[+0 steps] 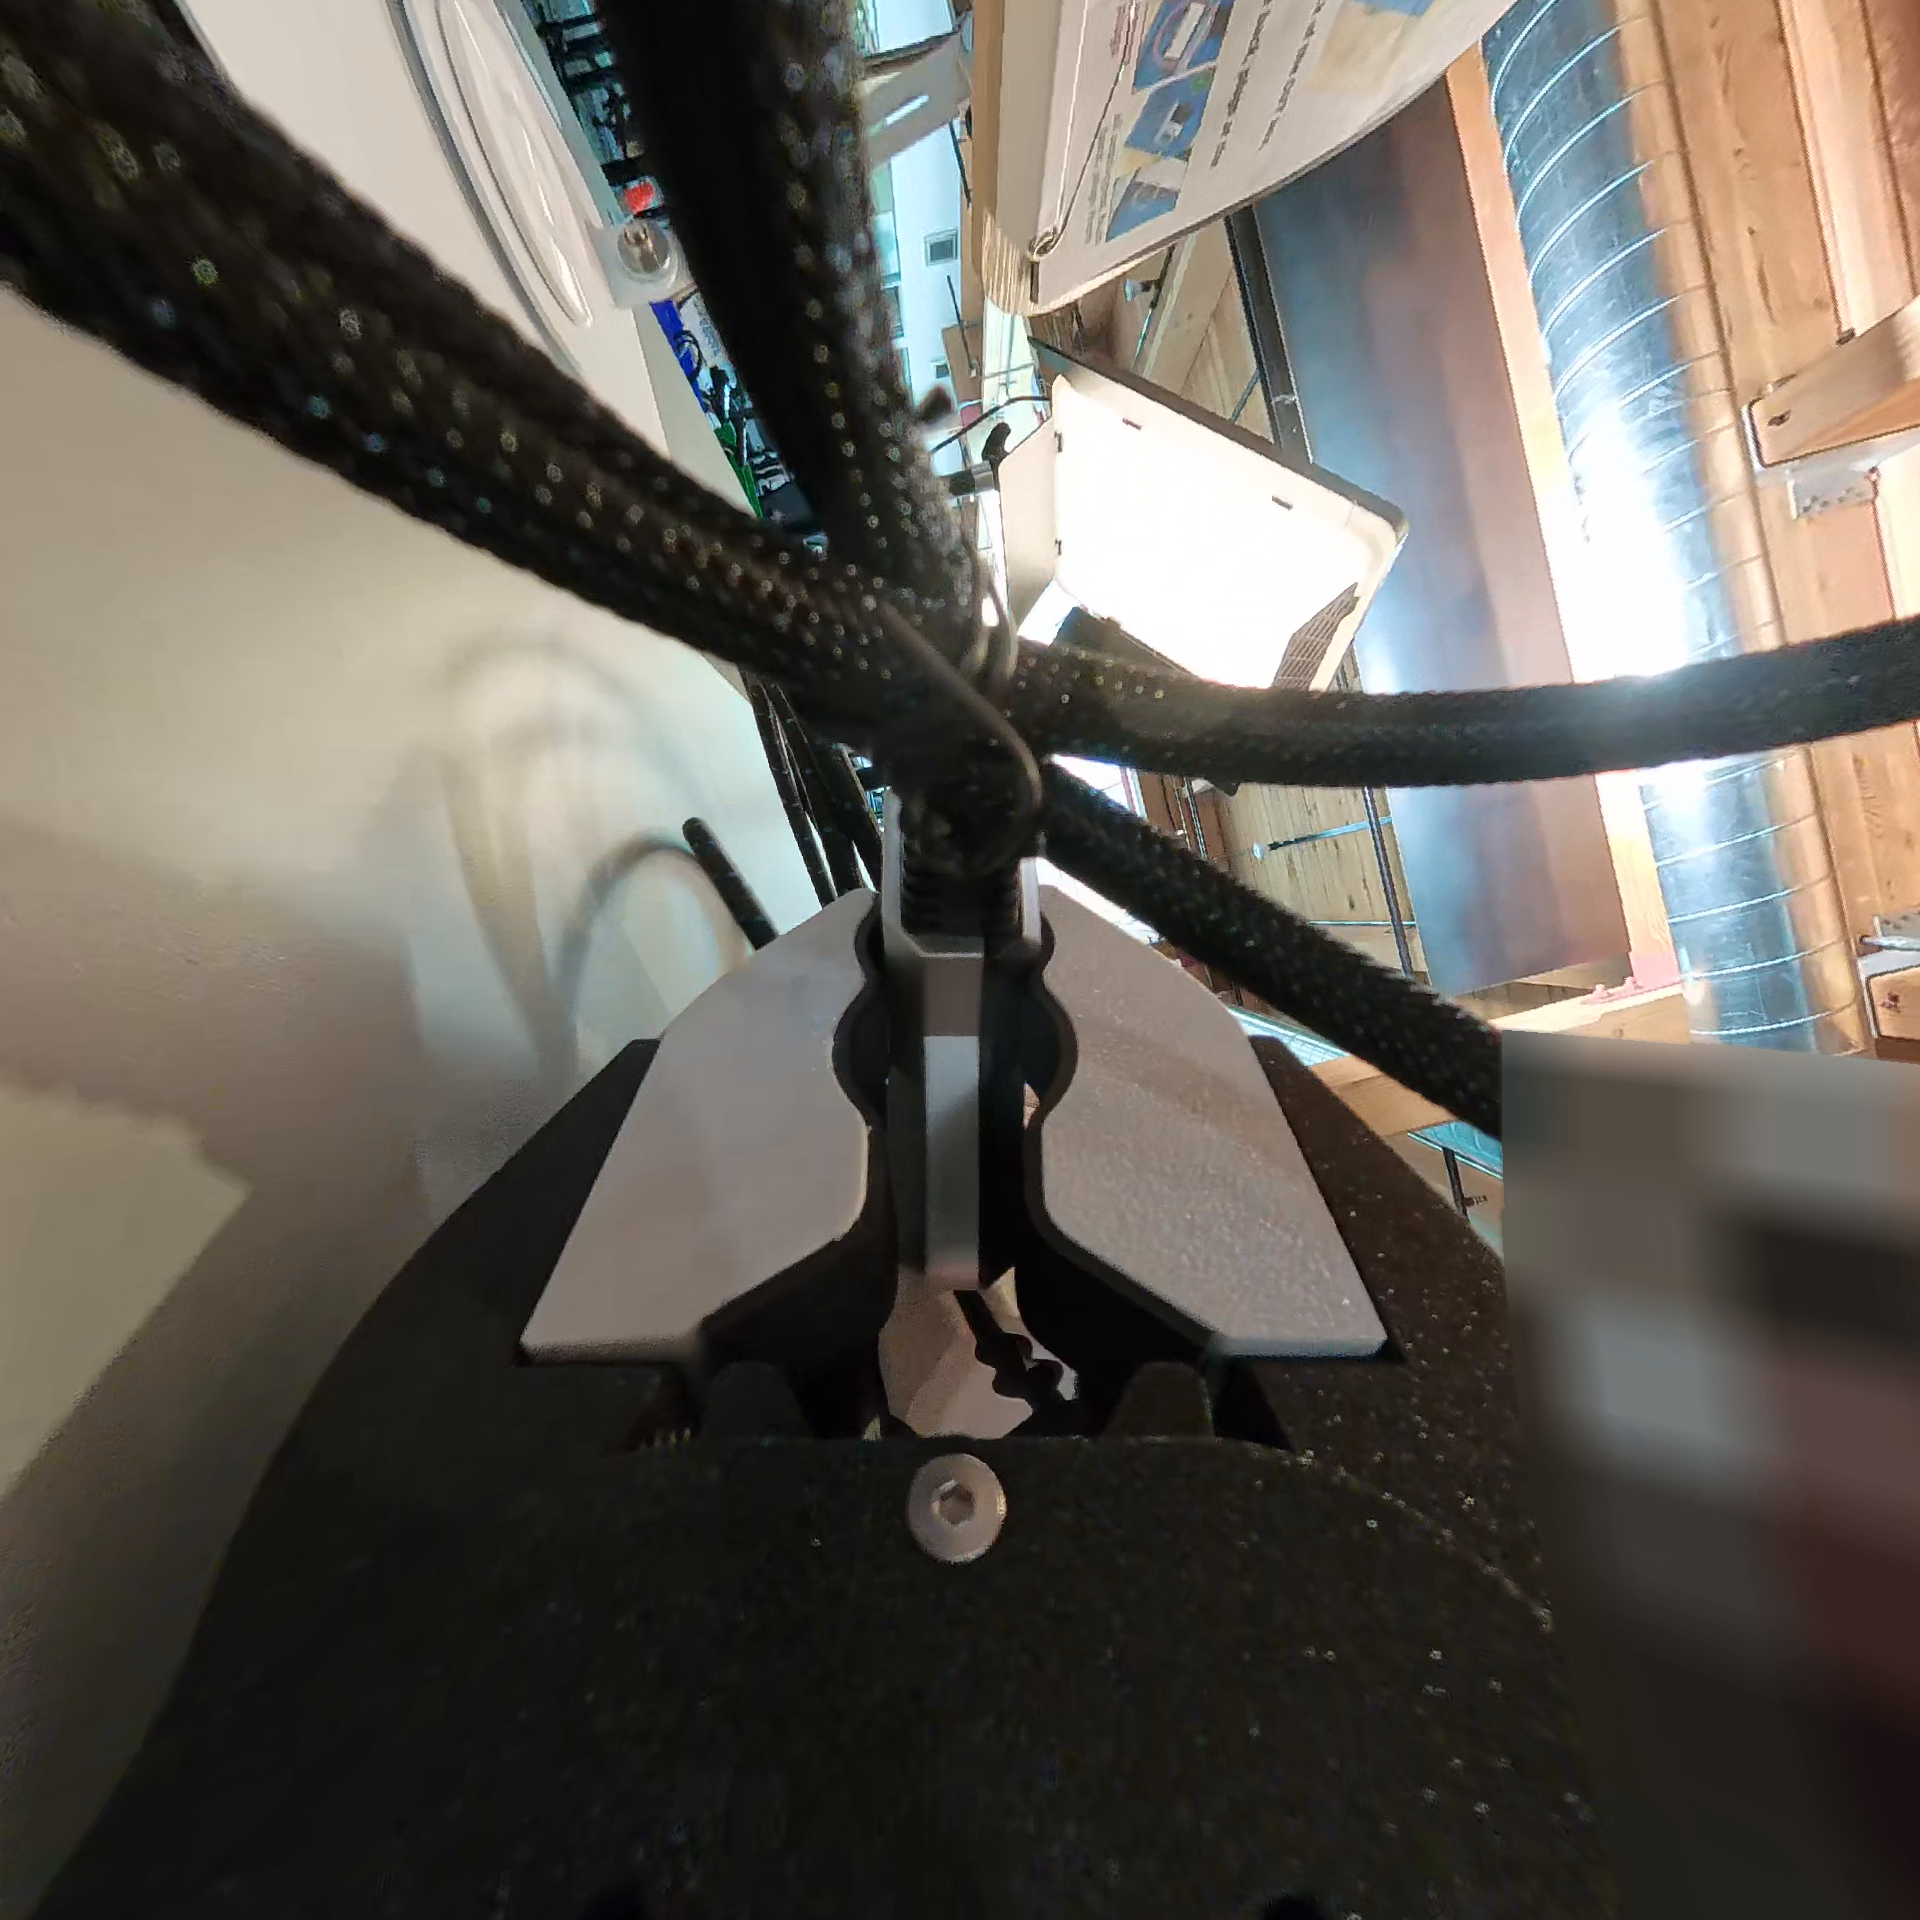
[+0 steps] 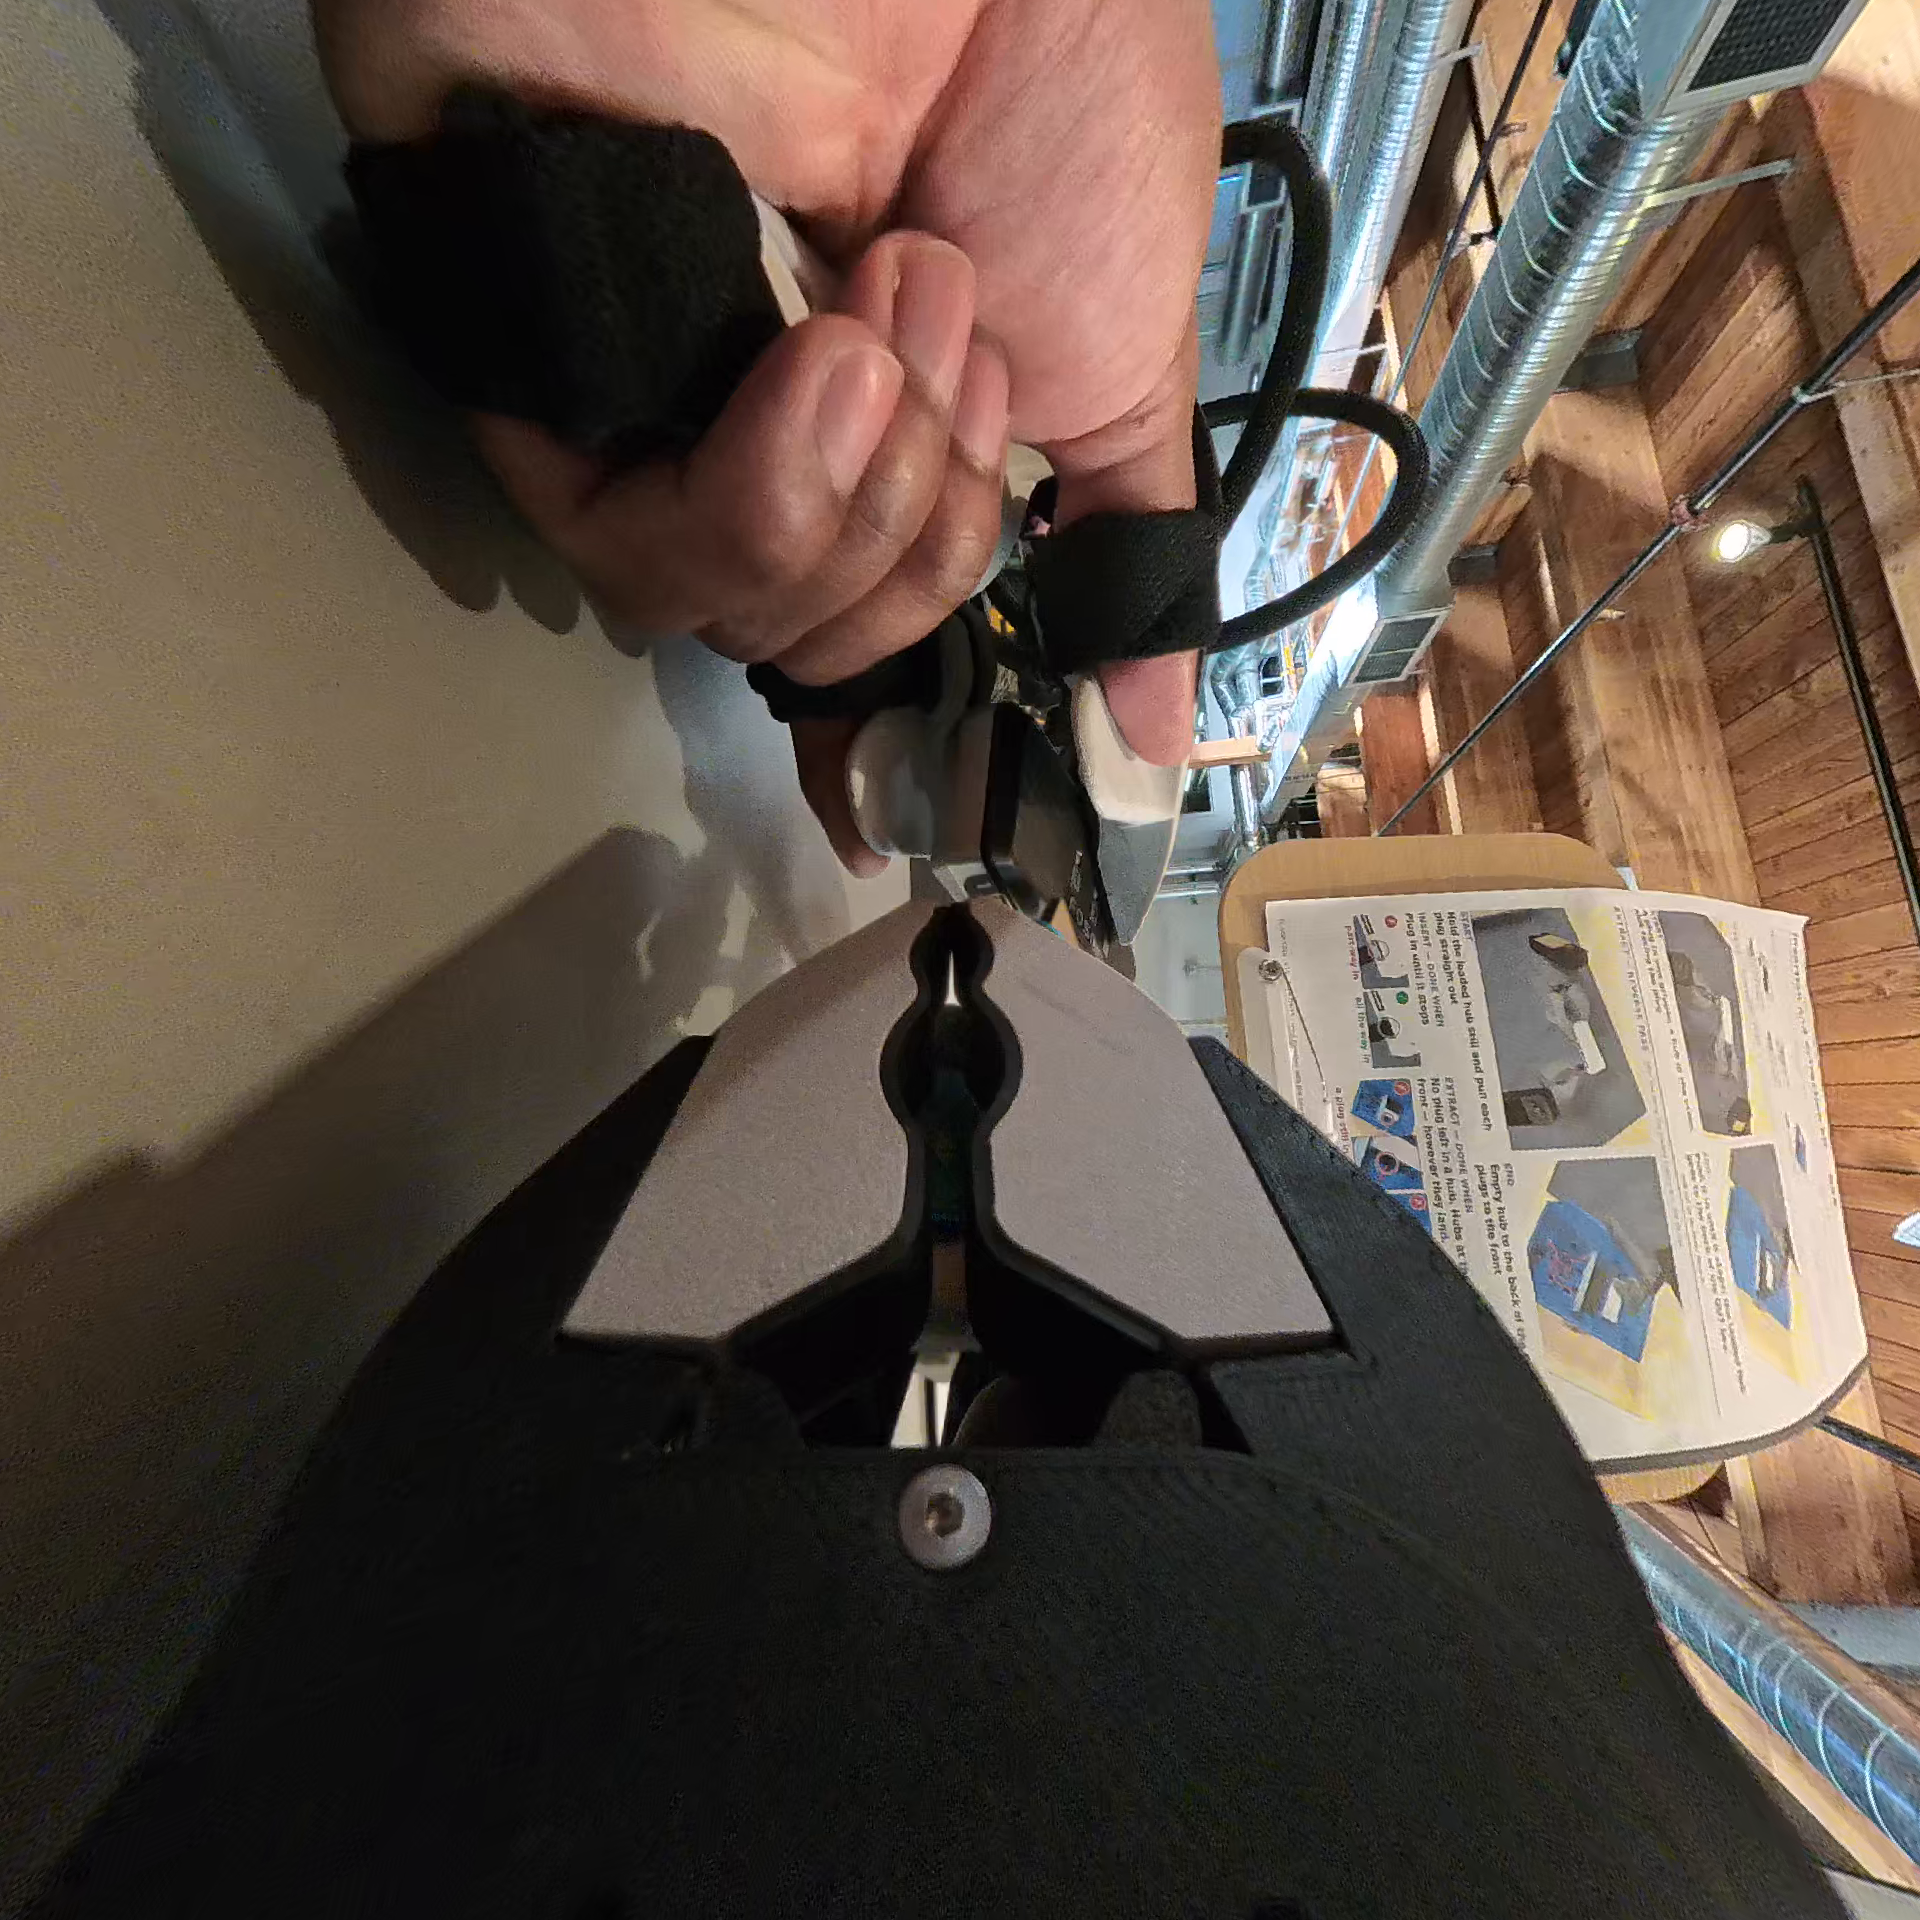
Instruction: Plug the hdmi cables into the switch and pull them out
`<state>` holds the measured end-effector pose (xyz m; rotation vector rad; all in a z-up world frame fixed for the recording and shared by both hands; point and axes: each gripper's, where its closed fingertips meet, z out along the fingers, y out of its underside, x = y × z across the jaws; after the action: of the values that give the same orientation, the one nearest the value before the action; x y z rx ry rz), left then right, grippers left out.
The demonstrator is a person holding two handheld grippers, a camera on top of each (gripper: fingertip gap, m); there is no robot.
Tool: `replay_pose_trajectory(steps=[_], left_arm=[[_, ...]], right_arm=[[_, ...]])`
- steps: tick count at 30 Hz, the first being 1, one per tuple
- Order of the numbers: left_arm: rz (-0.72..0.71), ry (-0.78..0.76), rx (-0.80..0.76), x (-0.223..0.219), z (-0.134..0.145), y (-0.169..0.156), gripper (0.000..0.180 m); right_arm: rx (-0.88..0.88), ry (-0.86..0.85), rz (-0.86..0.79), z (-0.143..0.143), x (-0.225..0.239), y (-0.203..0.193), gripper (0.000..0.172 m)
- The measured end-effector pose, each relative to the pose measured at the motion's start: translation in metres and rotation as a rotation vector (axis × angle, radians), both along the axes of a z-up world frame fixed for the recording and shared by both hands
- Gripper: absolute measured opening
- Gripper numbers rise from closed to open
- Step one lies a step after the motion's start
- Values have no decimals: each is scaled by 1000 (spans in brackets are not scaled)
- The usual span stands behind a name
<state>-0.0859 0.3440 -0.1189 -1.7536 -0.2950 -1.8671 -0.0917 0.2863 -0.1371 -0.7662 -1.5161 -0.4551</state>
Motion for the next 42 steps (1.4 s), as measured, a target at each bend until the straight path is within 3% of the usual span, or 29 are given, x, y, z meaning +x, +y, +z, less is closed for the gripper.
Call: replay_pose_trajectory(steps=[9,21,27,34,36,42], left_arm=[[63,-39,-24,-9,-2,6,21],[144,18,-158,-16,-23,15,24],[146,35,-154,-15,-24,15,29],[105,44,-128,-2,-21,-3,47],[66,48,-131,8,-21,-13,48],[-1,61,-144,34,-23,-35,42]], right_arm=[[-16,28,19,1,0,-3,0],[-68,27,39,-3,5,-14,16],[-116,102,-80,5,9,-25,20],[-434,276,-433,-15,38,-38,24],[-460,238,-524,-26,48,-38,21],[-450,180,-500,-30,55,-36,19]])
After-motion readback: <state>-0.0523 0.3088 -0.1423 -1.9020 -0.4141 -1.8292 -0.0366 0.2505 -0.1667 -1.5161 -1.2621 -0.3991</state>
